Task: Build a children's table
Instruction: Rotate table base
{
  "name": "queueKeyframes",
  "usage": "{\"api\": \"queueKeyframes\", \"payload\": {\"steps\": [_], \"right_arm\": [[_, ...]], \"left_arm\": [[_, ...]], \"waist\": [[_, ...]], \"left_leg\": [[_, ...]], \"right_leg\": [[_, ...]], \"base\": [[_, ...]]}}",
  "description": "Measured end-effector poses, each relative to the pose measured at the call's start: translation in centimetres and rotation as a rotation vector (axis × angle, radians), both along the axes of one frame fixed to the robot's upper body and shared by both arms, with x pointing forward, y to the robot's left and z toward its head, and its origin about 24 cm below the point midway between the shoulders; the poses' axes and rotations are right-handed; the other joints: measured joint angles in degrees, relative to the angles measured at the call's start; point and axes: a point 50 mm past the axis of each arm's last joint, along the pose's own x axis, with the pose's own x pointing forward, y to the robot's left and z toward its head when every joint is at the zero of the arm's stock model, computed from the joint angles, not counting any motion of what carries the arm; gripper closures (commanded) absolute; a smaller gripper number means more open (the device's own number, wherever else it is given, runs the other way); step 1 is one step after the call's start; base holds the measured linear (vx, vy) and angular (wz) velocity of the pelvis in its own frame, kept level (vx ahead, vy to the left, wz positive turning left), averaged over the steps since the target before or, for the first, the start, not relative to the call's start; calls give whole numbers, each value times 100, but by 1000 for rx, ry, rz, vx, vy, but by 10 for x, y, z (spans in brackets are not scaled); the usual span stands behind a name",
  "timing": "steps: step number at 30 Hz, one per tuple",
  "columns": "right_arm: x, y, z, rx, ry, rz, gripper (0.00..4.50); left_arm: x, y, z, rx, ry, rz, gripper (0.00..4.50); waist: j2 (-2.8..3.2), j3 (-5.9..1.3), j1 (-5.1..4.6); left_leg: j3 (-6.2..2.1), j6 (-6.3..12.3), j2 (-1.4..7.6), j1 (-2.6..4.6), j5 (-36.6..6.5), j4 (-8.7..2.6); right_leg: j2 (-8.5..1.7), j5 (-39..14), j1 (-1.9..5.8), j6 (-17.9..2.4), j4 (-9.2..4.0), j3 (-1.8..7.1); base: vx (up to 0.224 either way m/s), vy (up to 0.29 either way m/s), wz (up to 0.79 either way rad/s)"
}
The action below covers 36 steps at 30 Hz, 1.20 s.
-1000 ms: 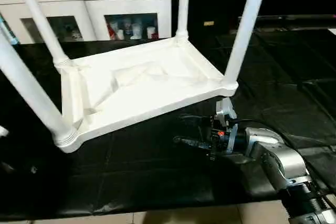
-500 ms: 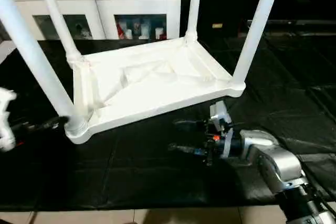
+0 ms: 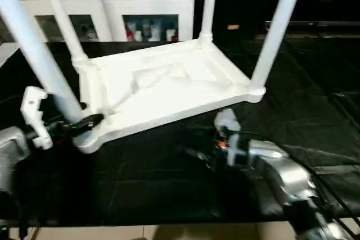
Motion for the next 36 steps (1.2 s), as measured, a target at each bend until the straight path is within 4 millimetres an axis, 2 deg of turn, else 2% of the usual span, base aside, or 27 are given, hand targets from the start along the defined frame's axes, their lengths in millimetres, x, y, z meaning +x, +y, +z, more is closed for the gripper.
{"api": "queueKeyframes", "payload": {"steps": [4,10,15,19,25,30,36], "right_arm": [[11,-1,-9,-97,2,-104,0],[27,-1,-19,-218,-17,-258,0],[33,0,-25,-256,-10,-314,0],[35,-2,-27,-268,-9,-334,0],[38,1,-28,-274,-18,-340,0],[38,6,-29,-262,-23,-331,0],[41,8,-29,-266,-27,-331,0]], "left_arm": [[-7,-23,5,-45,-2,-125,8],[-30,-61,2,-106,78,-355,8],[-43,-94,-2,-157,114,-464,8],[-45,-122,-6,-233,112,-502,8],[-40,-154,-4,-305,102,-540,8],[-29,-177,6,-357,71,-568,8],[-23,-195,8,-366,73,-620,8]], "waist": [[4,2,-34],[13,6,-94],[5,2,-274],[0,2,-387],[-5,4,-465],[-7,5,-542],[-7,5,-552]], "left_leg": [[8,0,2,0,-1,-1],[34,-1,7,4,-1,-16],[42,-1,7,3,-1,-15],[43,-1,8,7,-1,-14],[42,-1,9,8,0,-10],[42,-1,8,4,0,-2],[43,0,9,-2,-1,-3]], "right_leg": [[0,0,-1,0,4,2],[5,-7,-4,-4,8,5],[6,-7,-1,-4,9,17],[10,-5,-2,-7,13,17],[13,-5,-8,-6,28,17],[13,-6,-9,-6,29,18],[12,-8,-12,-9,28,16]], "base": [[0,0,0],[0,0,0],[0,0,0],[0,0,0],[0,0,0],[0,0,0],[0,0,0]]}}
